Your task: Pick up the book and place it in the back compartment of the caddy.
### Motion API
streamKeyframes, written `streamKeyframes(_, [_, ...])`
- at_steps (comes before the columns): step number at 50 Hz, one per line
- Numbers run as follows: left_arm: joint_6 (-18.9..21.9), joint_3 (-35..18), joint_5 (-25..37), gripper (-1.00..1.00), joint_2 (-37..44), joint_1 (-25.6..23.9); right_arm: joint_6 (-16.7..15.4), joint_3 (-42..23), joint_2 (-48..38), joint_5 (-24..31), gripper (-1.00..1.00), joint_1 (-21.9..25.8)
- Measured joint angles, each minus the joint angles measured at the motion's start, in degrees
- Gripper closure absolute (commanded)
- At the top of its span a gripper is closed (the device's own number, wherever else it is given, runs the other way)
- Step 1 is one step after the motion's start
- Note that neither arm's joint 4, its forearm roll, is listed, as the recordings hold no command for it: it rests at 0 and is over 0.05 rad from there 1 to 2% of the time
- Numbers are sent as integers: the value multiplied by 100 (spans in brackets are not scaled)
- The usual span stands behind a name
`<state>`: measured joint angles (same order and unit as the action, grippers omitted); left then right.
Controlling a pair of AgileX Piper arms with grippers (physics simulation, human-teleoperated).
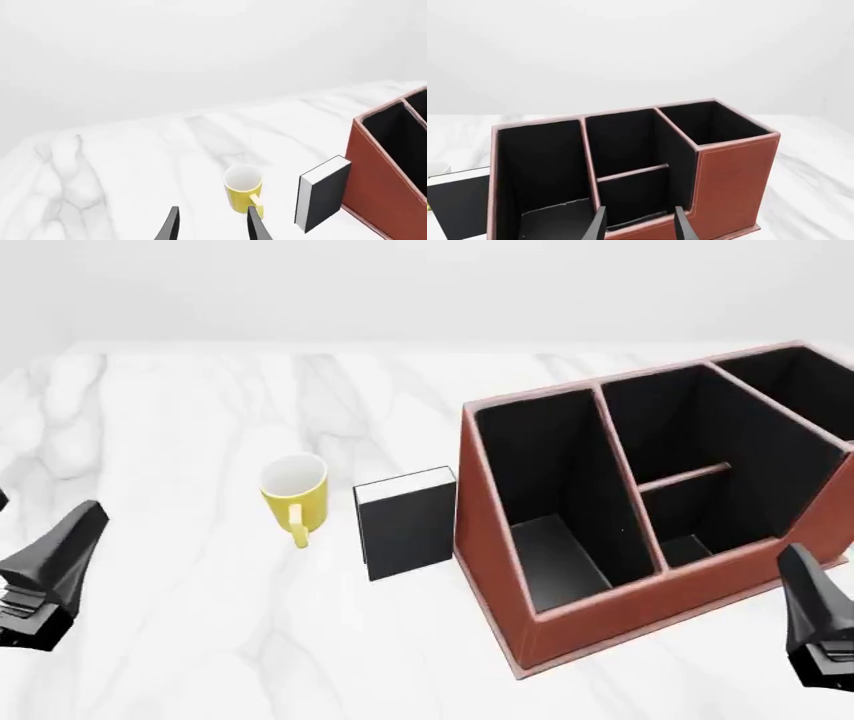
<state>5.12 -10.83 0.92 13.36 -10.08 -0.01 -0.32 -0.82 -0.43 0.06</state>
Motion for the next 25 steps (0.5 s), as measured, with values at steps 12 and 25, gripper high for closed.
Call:
streamKeyframes(12, [592,-1525,369,-100,1555,-567,11,-3,-59,-34,-100,7])
streamKeyframes(25, [1548,-4220,1910,-100,3306,-1305,23,5,-110,-70,-100,6])
